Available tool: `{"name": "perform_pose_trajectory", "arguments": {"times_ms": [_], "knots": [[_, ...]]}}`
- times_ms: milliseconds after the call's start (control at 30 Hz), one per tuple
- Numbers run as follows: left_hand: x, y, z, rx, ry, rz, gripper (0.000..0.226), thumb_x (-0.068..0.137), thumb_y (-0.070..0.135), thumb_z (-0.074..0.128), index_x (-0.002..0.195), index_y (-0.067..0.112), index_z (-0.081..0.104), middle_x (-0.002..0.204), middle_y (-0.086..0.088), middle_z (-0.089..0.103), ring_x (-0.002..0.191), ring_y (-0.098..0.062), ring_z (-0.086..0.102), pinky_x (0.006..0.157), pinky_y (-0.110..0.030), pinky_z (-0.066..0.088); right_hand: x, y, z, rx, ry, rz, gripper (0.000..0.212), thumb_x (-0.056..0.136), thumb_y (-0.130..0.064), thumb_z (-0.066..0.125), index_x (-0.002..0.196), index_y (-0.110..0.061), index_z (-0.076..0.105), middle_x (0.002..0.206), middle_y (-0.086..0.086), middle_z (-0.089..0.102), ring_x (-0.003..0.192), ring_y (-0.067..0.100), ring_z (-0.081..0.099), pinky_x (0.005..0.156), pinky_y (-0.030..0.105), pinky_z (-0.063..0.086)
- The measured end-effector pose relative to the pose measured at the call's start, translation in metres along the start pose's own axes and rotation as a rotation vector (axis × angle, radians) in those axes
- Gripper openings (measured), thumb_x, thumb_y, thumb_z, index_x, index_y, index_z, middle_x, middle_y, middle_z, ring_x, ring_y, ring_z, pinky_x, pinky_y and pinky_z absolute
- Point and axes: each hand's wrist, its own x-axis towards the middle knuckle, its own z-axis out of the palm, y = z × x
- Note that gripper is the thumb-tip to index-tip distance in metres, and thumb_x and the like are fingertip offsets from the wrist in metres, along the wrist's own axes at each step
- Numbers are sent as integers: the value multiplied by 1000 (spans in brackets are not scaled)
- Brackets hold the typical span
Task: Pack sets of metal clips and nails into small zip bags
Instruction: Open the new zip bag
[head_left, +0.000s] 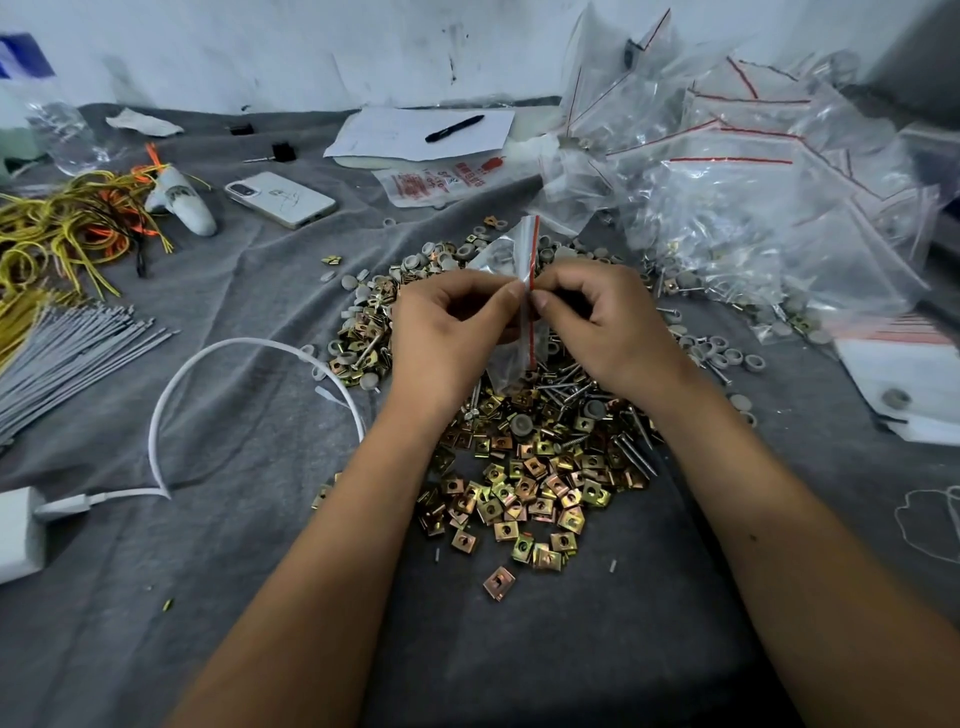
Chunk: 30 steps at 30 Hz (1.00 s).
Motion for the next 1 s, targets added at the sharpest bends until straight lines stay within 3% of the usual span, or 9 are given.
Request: {"name": "perform_pose_trajectory", "arguments": {"times_ms": [67,200,400,533,767,900,1000], "knots": [[-2,2,1,71,-33,41,10,90,6,77,100,5,80,90,-8,79,84,-24,78,82,-47,64,0,1,-1,3,1,-4,14,95,-7,65,89,-16,74,80,-6,66,77,13,65,71,35,53],[-6,5,4,219,-117,133,18,86,3,80,101,12,80,88,4,78,79,-9,76,73,-24,62,0,4,-4,12,6,5,13,94,-7,68,86,-14,76,83,-3,72,82,12,69,76,38,56],[-8,9,4,355,-138,198,23,92,3,69,110,12,80,91,6,77,84,-3,72,76,-18,57,0,2,-5,63,70,47,5,90,-15,77,89,-12,81,79,-6,75,75,6,71,68,32,59],[-8,11,4,333,-131,170,29,95,-3,60,109,12,81,83,15,72,77,6,66,70,-9,47,1,3,-3,87,55,61,10,92,-12,73,84,-9,79,76,1,74,72,19,71,65,39,58],[-9,11,6,380,-47,236,26,94,-1,64,108,11,81,91,8,76,86,0,71,76,-13,54,0,5,2,75,65,51,11,88,-13,69,79,-14,75,67,-8,67,62,1,59,58,20,44],[-10,9,9,379,74,288,17,90,9,73,106,10,78,93,5,76,83,-1,71,74,-12,55,0,5,2,124,78,66,12,91,-13,67,82,-11,75,69,-1,68,63,9,61,57,27,47],[-10,8,9,332,26,246,14,88,11,77,101,14,79,89,8,77,79,0,72,72,-16,57,1,6,1,139,65,70,14,95,-12,65,84,-9,74,73,1,68,68,11,62,61,28,48]]}}
